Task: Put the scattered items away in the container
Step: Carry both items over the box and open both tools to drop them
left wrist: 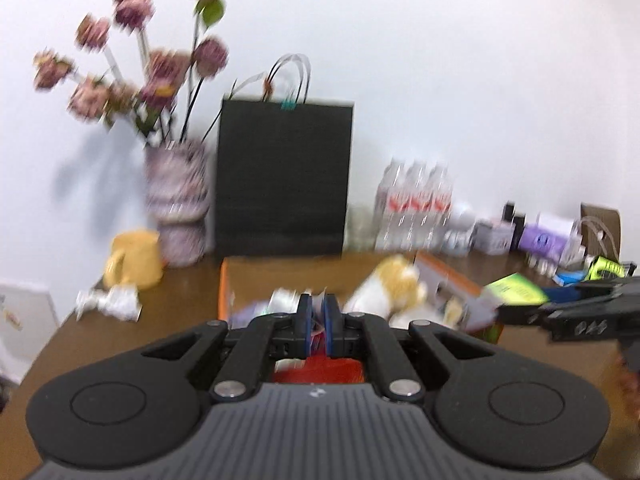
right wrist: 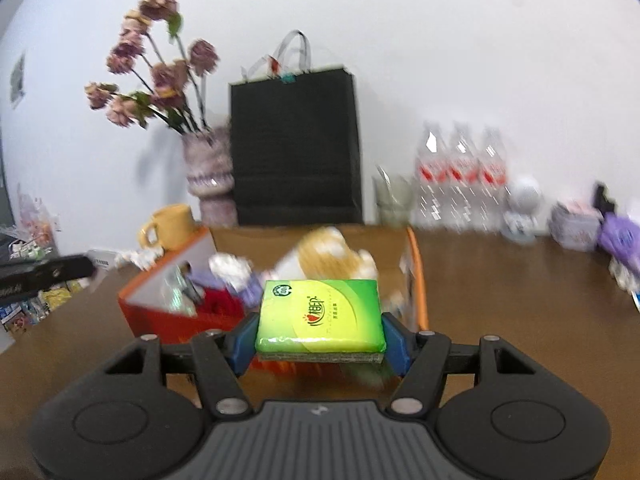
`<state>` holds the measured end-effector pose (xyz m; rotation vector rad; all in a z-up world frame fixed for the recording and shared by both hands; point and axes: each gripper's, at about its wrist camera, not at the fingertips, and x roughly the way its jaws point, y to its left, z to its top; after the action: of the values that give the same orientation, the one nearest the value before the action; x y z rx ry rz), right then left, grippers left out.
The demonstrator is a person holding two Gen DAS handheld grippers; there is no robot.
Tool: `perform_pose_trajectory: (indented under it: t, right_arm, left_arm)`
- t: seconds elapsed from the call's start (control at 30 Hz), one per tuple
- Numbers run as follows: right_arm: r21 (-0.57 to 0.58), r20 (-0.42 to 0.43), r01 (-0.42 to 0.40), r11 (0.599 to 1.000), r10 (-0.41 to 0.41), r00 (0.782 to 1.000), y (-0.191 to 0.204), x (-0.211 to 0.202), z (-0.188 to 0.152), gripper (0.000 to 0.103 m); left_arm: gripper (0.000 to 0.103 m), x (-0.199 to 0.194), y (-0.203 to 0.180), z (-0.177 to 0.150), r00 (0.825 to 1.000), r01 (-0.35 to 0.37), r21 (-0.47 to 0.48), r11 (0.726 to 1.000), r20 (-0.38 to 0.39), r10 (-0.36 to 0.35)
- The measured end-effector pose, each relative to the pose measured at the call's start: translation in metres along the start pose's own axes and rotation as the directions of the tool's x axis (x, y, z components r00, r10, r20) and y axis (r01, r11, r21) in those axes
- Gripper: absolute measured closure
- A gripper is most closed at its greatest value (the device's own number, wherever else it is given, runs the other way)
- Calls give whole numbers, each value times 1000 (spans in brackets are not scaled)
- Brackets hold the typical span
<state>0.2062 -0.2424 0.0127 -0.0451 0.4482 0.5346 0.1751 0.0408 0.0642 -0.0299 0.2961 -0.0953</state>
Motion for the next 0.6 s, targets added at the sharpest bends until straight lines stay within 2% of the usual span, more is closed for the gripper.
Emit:
perform_pose_trajectory:
  t: [0.07,0.17,0.27,0.37,0.6]
  right_arm:
    - [-16,-10,-15,1000,15,1000,6,18,15,40]
    - [-27,-66,-24,999,22,998,13,56,28,40]
    - [-25,-133,-19,999,16,991,16,94,28,40]
    - [-20,-164,8,1000,-12,986,16,125,26,40]
    - [-46,-198,56,997,-65,978,15,163,21,40]
  left_arm:
    - [97,16,-4,14,1000,14,-9,1000,11,-14]
    - [97,50,-4,27,999,46,-62,997,-20,-47]
    - [97,88,3,22,996,45,-123,991,-75,-54]
    - [97,119,14,14,992,26,-172,985,-120,-47]
    - [96,161,36,-2,980,26,-222,975,-185,-69]
